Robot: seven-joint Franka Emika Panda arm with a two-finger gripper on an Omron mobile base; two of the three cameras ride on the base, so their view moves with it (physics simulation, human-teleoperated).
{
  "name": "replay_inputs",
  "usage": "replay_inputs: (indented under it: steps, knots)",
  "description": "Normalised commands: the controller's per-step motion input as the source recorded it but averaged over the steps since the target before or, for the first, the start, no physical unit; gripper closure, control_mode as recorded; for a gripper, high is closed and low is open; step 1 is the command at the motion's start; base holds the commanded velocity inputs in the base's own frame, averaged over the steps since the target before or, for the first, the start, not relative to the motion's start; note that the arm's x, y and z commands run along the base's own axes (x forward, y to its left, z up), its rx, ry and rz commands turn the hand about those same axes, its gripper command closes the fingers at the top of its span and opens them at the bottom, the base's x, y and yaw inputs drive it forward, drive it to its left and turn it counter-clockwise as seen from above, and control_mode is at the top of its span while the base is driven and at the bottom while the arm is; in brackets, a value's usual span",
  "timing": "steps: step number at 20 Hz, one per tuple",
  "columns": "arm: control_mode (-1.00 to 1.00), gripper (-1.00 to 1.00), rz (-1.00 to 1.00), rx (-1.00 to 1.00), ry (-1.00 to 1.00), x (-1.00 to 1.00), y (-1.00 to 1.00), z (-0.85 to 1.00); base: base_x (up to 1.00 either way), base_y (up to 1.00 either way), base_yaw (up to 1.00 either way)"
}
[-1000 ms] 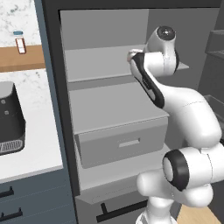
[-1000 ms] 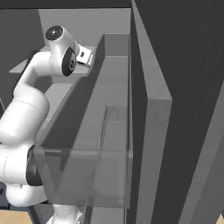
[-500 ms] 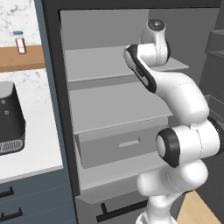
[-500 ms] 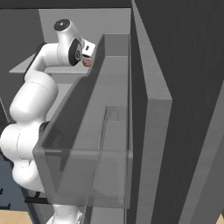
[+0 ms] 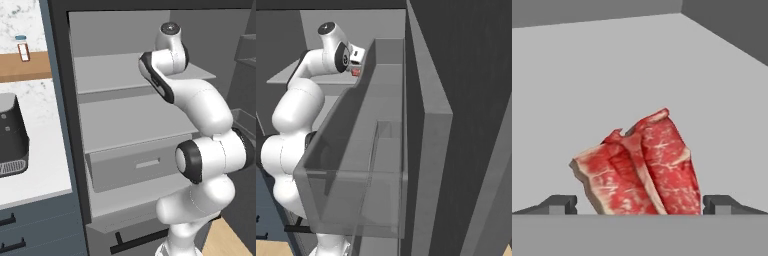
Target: Place one cucumber and one steak in each tupperware on the nearby counter, to pack two identical lunches.
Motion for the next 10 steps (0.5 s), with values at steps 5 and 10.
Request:
replay_inputs:
  steps: [5, 10]
  knots:
    - [-1.00, -1.00, 0.05, -0.01, 0.04, 0.00, 0.00, -0.13, 0.00, 0.00, 0.00]
    - [-1.00, -1.00, 0.07, 0.00, 0.00, 0.01, 0.00, -0.12, 0.00, 0.00, 0.00]
